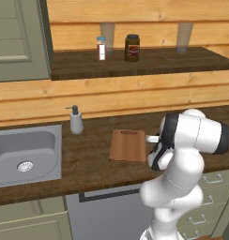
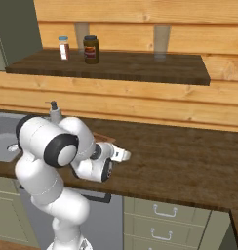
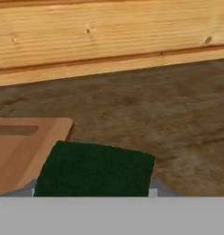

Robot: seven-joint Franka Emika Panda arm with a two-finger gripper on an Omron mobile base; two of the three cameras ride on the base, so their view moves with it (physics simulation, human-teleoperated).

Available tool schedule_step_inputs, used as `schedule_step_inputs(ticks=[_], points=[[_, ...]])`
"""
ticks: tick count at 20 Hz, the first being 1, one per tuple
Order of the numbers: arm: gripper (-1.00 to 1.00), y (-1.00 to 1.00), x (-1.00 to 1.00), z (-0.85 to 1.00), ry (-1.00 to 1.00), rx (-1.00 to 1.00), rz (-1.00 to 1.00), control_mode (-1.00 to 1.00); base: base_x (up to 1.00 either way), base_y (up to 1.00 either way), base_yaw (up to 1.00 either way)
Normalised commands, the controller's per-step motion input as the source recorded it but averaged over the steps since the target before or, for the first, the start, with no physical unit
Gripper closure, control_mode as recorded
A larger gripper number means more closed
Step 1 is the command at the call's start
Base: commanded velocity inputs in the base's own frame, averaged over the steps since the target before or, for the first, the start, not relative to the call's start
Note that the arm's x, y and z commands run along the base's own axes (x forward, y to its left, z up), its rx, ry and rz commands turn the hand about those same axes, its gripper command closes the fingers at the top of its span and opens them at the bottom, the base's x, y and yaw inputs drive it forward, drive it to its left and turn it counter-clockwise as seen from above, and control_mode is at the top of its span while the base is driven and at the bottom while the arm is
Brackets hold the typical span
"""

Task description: Pick up the sponge from the counter and clean the cutting board by briefly scrubbing or pressing down on the cutting board. Once finished, release the sponge.

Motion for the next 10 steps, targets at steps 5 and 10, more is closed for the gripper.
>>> schedule_step_inputs(ticks=[5,10], points=[[-1.00,-0.80,0.32,0.52,0.12,0.08,0.00,-1.00,0.00,0.00,0.00],[-1.00,-0.32,0.28,0.28,0.30,0.04,0.00,-1.00,0.00,0.00,0.00]])
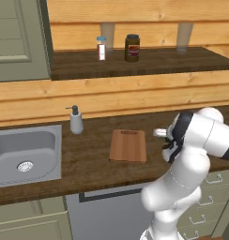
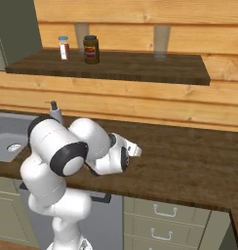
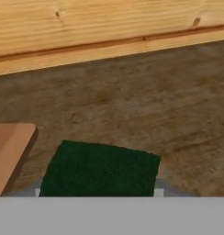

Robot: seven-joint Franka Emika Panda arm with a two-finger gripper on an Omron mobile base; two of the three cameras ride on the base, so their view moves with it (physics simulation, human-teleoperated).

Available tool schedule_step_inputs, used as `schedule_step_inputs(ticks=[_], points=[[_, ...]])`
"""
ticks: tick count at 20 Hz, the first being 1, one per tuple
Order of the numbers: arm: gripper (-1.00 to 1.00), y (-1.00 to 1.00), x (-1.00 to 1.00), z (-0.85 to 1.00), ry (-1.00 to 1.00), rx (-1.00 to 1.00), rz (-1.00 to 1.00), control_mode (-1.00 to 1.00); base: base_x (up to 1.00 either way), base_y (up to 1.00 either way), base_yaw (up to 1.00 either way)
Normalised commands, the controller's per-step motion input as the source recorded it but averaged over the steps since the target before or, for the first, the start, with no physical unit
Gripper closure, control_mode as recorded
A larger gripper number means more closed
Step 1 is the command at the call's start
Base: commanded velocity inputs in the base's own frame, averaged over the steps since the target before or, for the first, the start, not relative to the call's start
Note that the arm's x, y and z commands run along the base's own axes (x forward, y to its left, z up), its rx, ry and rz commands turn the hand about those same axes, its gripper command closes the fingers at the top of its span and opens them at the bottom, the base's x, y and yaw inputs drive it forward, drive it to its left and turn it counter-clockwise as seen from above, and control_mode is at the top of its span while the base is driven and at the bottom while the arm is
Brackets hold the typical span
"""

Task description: Pick up the sponge from the counter and clean the cutting board by briefly scrubbing or pressing down on the cutting board. Once finished, release the sponge.

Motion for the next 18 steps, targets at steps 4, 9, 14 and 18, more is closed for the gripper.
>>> schedule_step_inputs(ticks=[4,9,14,18], points=[[-1.00,-0.11,0.13,0.03,0.33,0.00,0.00,-1.00,0.00,0.00,0.00],[-1.00,-0.20,-0.09,0.37,0.26,0.02,0.00,-1.00,0.00,0.00,0.00],[-1.00,-0.17,-0.48,0.67,0.17,0.07,0.00,-1.00,0.00,0.00,0.00],[-1.00,-0.08,-0.73,0.42,0.15,0.05,0.00,-1.00,0.00,0.00,0.00]])
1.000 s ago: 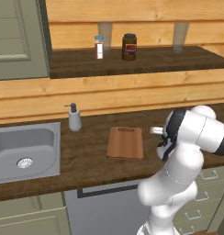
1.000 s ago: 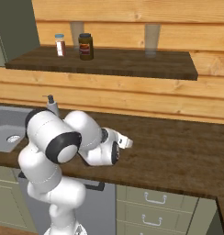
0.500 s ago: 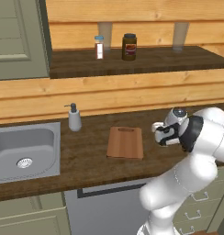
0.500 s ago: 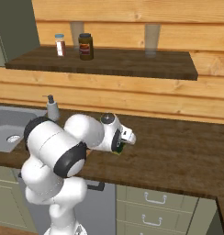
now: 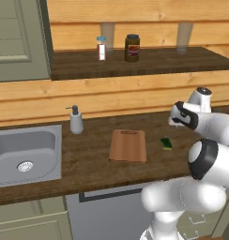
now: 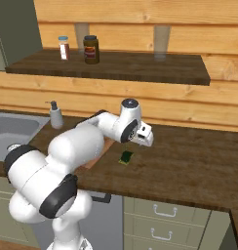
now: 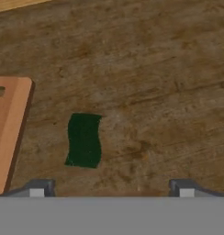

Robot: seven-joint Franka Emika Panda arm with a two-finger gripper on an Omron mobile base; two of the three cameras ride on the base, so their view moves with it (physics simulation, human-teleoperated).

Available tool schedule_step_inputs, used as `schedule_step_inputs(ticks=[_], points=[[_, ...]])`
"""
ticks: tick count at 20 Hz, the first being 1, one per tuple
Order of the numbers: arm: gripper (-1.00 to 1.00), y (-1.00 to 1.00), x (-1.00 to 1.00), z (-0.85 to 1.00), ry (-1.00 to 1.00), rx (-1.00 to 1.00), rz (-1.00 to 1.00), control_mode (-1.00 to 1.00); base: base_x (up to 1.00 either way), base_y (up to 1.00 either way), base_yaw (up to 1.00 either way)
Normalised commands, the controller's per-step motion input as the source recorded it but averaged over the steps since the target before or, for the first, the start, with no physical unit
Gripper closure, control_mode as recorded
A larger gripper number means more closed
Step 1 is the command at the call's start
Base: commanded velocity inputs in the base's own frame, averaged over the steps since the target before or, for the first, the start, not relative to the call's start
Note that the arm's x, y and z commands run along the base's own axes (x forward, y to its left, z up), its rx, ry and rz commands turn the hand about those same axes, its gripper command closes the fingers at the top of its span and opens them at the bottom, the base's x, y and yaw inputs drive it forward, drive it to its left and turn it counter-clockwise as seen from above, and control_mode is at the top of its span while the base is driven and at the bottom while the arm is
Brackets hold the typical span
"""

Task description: Pick up the sponge from the counter and clean the cutting board by briefly scrubbing or pressing down on the cutting board. Once finished, release the sponge.

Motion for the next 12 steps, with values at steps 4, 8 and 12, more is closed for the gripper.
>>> schedule_step_inputs(ticks=[4,8,12], points=[[-1.00,0.00,-0.93,0.01,0.10,0.00,0.04,-1.00,0.00,0.00,0.00],[-1.00,0.07,-0.76,0.00,0.00,0.00,0.05,-1.00,0.00,0.00,0.00],[-1.00,-0.11,-0.49,0.00,-0.03,0.01,0.04,-1.00,0.00,0.00,0.00]])
